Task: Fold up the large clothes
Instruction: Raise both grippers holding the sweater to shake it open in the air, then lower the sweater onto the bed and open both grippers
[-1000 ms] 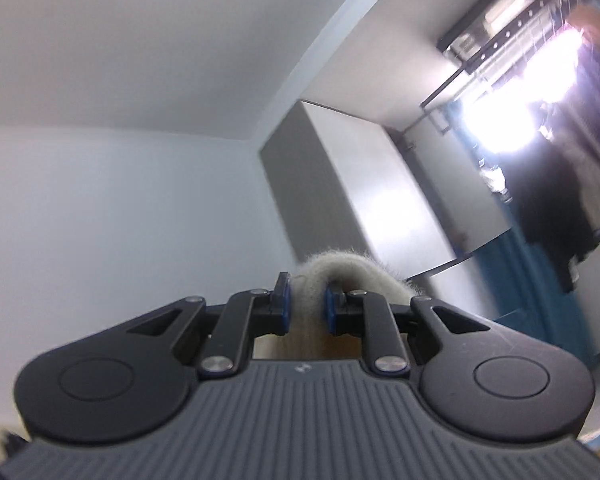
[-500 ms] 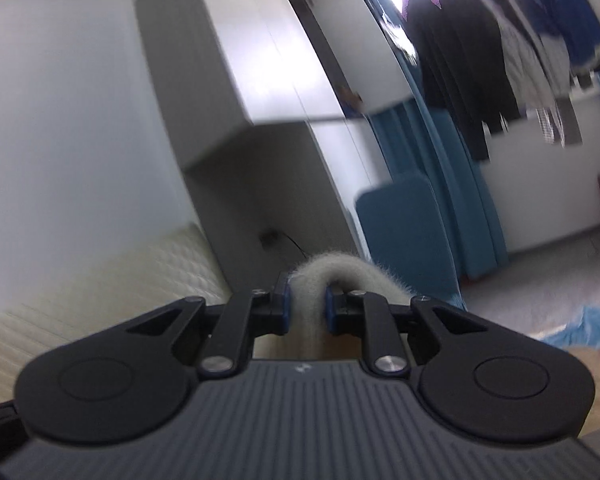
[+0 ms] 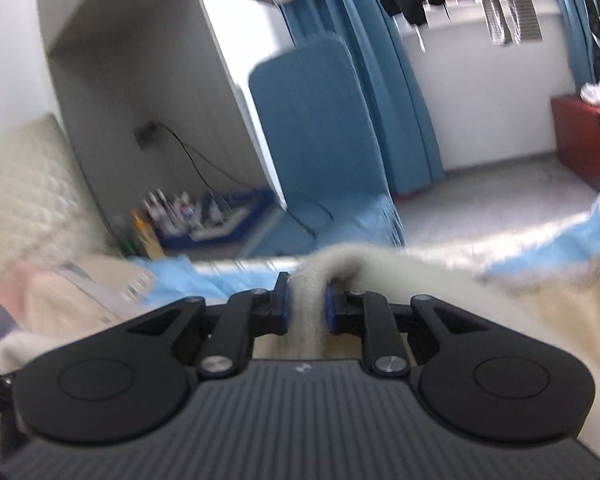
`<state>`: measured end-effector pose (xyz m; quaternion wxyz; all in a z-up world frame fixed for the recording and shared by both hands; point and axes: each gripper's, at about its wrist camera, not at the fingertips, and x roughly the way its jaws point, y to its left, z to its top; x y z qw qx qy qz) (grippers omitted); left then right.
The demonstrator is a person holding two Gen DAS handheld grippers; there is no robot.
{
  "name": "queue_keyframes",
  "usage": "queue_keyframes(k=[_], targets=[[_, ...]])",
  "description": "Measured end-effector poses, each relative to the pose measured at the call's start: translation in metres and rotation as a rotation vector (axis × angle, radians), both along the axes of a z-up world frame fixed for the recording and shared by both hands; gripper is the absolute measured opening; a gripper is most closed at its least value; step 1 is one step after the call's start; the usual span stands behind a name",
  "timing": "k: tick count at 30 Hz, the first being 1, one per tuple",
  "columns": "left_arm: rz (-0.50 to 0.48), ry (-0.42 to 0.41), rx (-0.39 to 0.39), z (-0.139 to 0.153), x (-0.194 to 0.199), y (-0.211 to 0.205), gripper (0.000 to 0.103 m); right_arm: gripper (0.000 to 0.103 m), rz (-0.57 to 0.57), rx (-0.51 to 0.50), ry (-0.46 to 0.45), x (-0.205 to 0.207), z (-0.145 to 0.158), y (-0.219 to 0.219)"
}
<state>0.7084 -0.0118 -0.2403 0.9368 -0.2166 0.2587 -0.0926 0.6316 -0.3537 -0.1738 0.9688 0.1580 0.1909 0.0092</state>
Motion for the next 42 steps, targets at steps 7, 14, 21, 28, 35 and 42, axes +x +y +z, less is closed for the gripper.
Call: queue_keyframes(k=[7,14,21,28,35,42], targets=[[-0.017,0.083,0.028,-0.037,0.020,0.001,0.020,0.022,-0.012,-0.061,0.100,0.014,-0.029,0.008],[-0.031,0.073,-0.001,-0.003,-0.015,0.000,0.069,0.037,-0.006,-0.015,0.078,0.009,-0.027,0.010],[-0.044,0.020,0.027,0.038,-0.084,-0.002,0.074,0.069,0.042,-0.008,0.033,-0.042,-0.007,0.020],[-0.038,0.002,0.069,0.075,-0.185,0.000,0.074,0.069,0.139,-0.016,-0.014,-0.128,0.034,0.033],[-0.041,-0.027,0.098,0.113,-0.283,-0.002,0.074,0.069,0.233,-0.037,-0.036,-0.217,0.076,0.047],[-0.041,-0.034,0.128,0.125,-0.355,0.003,0.074,0.069,0.270,-0.018,-0.002,-0.282,0.100,0.057]])
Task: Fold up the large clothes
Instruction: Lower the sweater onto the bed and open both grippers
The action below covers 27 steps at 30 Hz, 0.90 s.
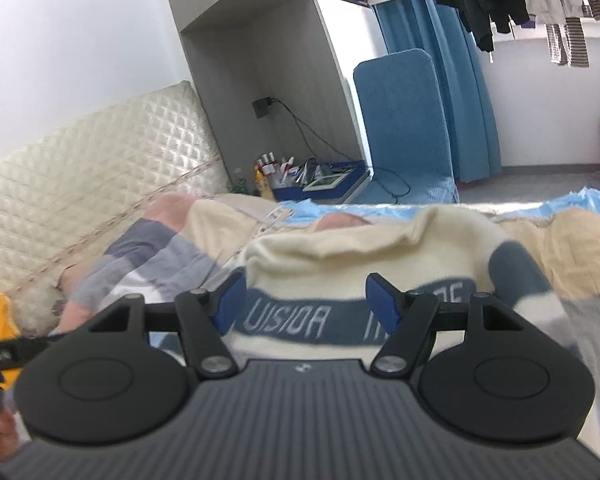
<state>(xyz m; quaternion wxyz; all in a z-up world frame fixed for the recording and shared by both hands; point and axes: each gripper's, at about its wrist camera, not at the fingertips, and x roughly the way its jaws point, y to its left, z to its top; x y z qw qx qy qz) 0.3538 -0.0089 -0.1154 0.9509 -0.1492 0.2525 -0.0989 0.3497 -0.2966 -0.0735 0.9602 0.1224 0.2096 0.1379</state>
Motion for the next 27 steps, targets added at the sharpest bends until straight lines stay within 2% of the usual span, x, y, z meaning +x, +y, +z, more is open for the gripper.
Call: queue_keyframes(k=[6,11,18,22,27], targets=[[0.006,0.040,0.012,-0.021,-0.035,0.016,0.074,0.069,0.046,-0.012,0.018,-0.033,0.000,0.019],[0.018,0.078,-0.014,-0.047,-0.043,0.039,0.074,0.069,0.073,-0.066,0.041,-0.049,-0.011,0.045],[0.047,0.121,-0.082,-0.080,-0.031,0.075,0.074,0.069,0.094,-0.076,0.139,-0.054,-0.036,0.084],[0.074,0.119,-0.076,-0.088,-0.020,0.090,0.074,0.069,0.092,-0.057,0.196,-0.051,-0.054,0.102],[0.104,0.109,-0.058,-0.095,-0.006,0.108,0.074,0.069,0.094,-0.096,0.237,-0.040,-0.076,0.128]])
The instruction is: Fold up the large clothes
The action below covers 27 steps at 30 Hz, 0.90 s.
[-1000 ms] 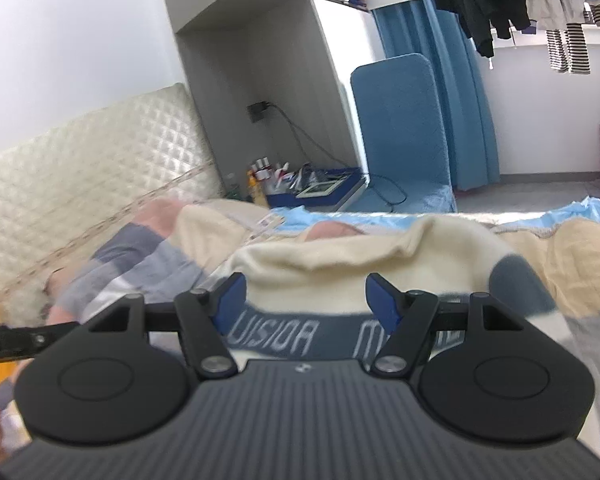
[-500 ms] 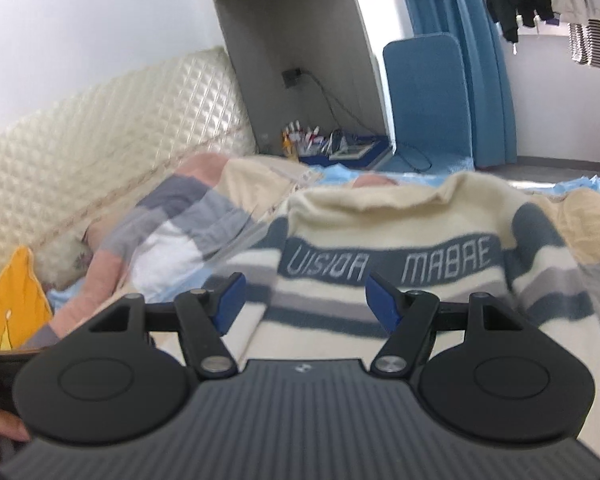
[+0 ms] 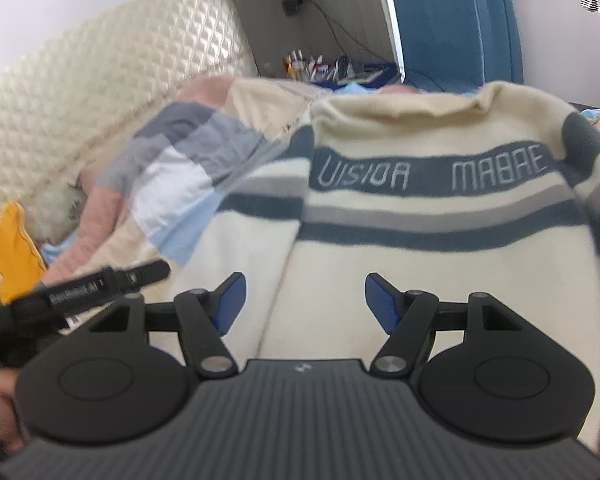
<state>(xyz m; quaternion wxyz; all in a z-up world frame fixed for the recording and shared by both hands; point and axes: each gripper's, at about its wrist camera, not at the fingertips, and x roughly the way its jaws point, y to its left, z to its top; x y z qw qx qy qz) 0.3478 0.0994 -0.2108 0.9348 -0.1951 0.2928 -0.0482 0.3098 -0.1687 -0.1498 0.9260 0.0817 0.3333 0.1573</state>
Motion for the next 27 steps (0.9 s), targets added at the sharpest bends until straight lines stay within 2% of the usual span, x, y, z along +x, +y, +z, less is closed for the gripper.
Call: queue_keyframes(k=[2,5,6,10,13,15,18,20,22,27], targets=[[0.014,0.007,-0.012,-0.004,0.007,0.009,0.074,0.070,0.018,-0.009,0.006,0.005,-0.008,0.010],[0.047,0.045,-0.063,-0.015,0.018,0.025,0.073,0.085,0.083,0.008,0.020,0.012,-0.018,0.019],[0.060,0.059,-0.081,-0.020,0.021,0.029,0.073,0.086,0.102,0.014,0.029,0.013,-0.023,0.022],[0.102,0.104,-0.158,-0.036,0.028,0.045,0.073,0.086,0.166,0.018,0.099,0.019,-0.041,0.033],[0.098,0.124,-0.208,-0.044,0.029,0.049,0.072,0.085,0.220,0.077,0.150,0.020,-0.051,0.039],[0.085,0.118,-0.206,-0.043,0.029,0.047,0.070,0.085,0.268,0.114,0.176,0.018,-0.054,0.044],[0.050,0.096,-0.195,-0.039,0.026,0.039,0.062,0.085,0.294,0.079,0.173,0.014,-0.052,0.050],[0.015,0.083,-0.202,-0.036,0.025,0.033,0.055,0.085,0.279,0.059,0.178,0.013,-0.049,0.047],[-0.009,0.072,-0.205,-0.035,0.024,0.026,0.052,0.085,0.237,0.041,0.200,0.013,-0.050,0.040],[-0.096,0.024,-0.175,-0.028,0.016,0.006,0.042,0.085,0.061,0.059,0.290,0.019,-0.053,0.005]])
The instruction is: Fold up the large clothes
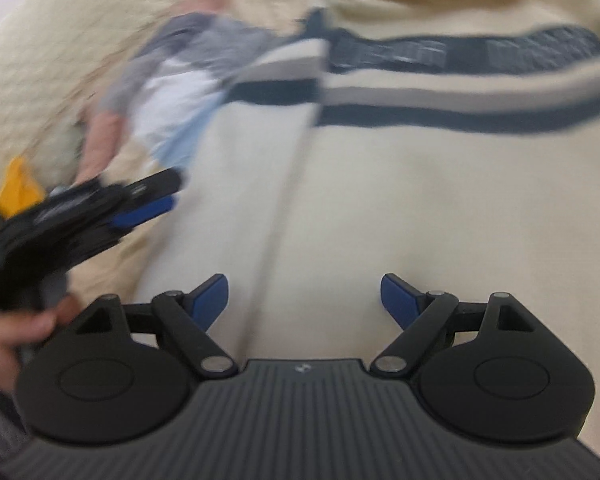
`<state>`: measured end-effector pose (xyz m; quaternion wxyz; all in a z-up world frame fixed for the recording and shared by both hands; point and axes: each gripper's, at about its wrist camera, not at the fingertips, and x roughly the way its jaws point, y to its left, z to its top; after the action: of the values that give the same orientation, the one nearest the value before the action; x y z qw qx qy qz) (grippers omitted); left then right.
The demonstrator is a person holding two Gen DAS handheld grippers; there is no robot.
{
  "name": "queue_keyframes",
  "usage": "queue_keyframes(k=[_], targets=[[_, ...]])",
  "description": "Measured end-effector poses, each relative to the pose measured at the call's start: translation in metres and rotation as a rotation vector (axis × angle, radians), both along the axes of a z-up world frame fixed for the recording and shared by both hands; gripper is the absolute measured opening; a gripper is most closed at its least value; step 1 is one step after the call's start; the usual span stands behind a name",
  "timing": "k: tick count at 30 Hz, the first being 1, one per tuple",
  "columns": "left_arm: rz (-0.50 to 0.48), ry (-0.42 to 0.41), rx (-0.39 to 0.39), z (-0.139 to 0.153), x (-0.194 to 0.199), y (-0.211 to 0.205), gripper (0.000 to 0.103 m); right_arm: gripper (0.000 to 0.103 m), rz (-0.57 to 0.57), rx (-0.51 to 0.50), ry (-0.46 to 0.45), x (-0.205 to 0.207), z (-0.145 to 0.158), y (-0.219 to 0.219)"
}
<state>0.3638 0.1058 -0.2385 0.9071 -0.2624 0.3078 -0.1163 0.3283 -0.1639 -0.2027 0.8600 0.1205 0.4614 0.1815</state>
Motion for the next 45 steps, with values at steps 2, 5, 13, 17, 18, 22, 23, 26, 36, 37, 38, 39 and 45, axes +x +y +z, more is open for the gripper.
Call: queue_keyframes(k=[2,5,13,17,18,22,23,26,36,37,38,39,45], targets=[[-0.052,-0.038,0.022,0.008,-0.006,-0.011,0.042,0.085,-0.076,0.054,0.018,0.001,0.001,-0.020],[-0.137,-0.107,0.075,0.019,-0.017,-0.031,0.042,0.085,-0.147,0.075,0.005,0.006,0.009,-0.040],[-0.268,-0.029,0.232,-0.005,-0.025,-0.087,0.046,0.085,-0.286,0.139,-0.025,0.010,0.018,-0.076],[-0.269,-0.048,0.397,-0.013,-0.028,-0.111,0.055,0.085,-0.307,0.152,-0.036,0.010,0.021,-0.082],[-0.259,-0.046,0.432,-0.014,-0.029,-0.116,0.057,0.085,-0.313,0.152,-0.037,0.010,0.020,-0.084],[-0.242,-0.065,0.538,-0.017,-0.034,-0.132,0.060,0.085,-0.332,0.161,-0.026,0.010,0.019,-0.085],[-0.237,-0.068,0.576,-0.019,-0.036,-0.137,0.060,0.085,-0.334,0.162,-0.024,0.010,0.020,-0.085],[-0.239,-0.082,0.664,-0.022,-0.036,-0.143,0.060,0.085,-0.336,0.160,-0.022,0.008,0.020,-0.084],[-0.207,-0.131,0.669,-0.016,-0.042,-0.139,0.016,0.085,-0.365,0.122,-0.031,0.008,0.020,-0.084],[-0.194,-0.137,0.640,-0.012,-0.043,-0.136,0.014,0.085,-0.368,0.116,-0.030,0.008,0.020,-0.085],[-0.180,-0.145,0.606,-0.007,-0.043,-0.131,0.010,0.085,-0.370,0.113,-0.029,0.007,0.020,-0.085],[-0.156,-0.154,0.579,-0.002,-0.044,-0.124,0.007,0.085,-0.369,0.112,-0.030,0.007,0.021,-0.084],[0.008,-0.229,0.416,0.030,-0.045,-0.064,0.007,0.085,-0.364,0.102,-0.041,0.005,0.022,-0.083]])
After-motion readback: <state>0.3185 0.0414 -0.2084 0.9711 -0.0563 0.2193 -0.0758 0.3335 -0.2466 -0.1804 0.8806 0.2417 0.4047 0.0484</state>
